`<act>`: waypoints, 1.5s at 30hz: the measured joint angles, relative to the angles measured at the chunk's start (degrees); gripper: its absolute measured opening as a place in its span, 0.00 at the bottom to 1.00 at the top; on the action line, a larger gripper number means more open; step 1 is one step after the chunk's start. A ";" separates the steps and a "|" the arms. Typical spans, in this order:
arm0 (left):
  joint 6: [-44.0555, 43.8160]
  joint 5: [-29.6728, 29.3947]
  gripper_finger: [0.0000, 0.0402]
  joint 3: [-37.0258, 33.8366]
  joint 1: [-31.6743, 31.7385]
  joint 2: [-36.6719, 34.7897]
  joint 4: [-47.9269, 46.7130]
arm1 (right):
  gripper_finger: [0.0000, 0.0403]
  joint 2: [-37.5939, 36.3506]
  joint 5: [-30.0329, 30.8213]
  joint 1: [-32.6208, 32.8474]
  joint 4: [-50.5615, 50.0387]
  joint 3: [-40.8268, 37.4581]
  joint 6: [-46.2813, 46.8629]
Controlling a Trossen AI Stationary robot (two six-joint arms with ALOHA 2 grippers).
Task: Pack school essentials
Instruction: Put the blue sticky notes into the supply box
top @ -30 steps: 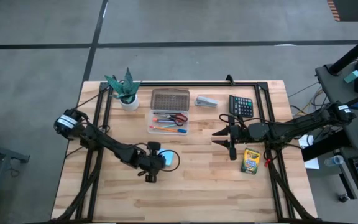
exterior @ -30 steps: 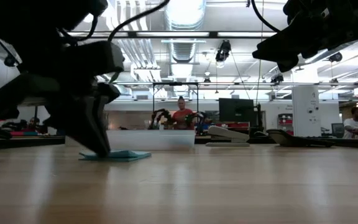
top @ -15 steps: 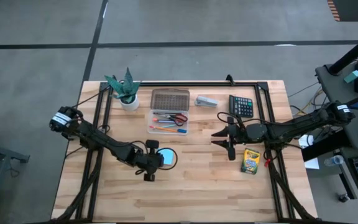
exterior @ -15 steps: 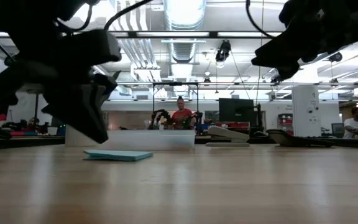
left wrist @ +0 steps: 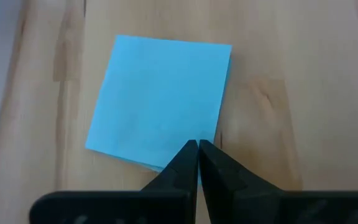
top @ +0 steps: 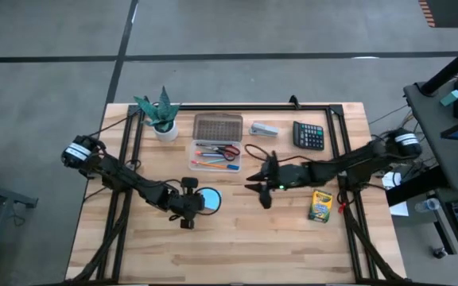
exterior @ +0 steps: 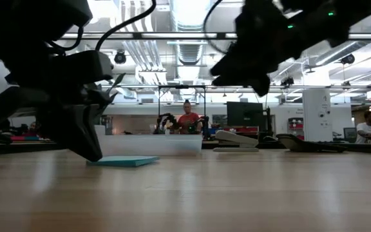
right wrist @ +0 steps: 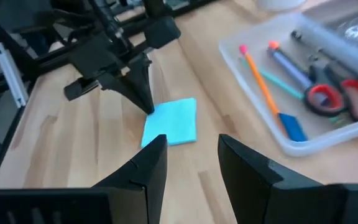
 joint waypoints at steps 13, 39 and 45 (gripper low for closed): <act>-0.53 -1.63 0.00 -1.65 -0.02 0.04 2.58 | 0.57 20.54 -0.51 -1.34 -9.26 17.25 15.07; -2.51 2.84 0.00 -1.78 -3.78 0.04 11.65 | 0.62 27.88 -0.48 1.01 -23.01 28.68 8.55; -2.03 2.42 0.00 -0.90 -4.20 -1.59 11.16 | 0.61 27.74 -0.50 1.73 -24.51 28.58 10.69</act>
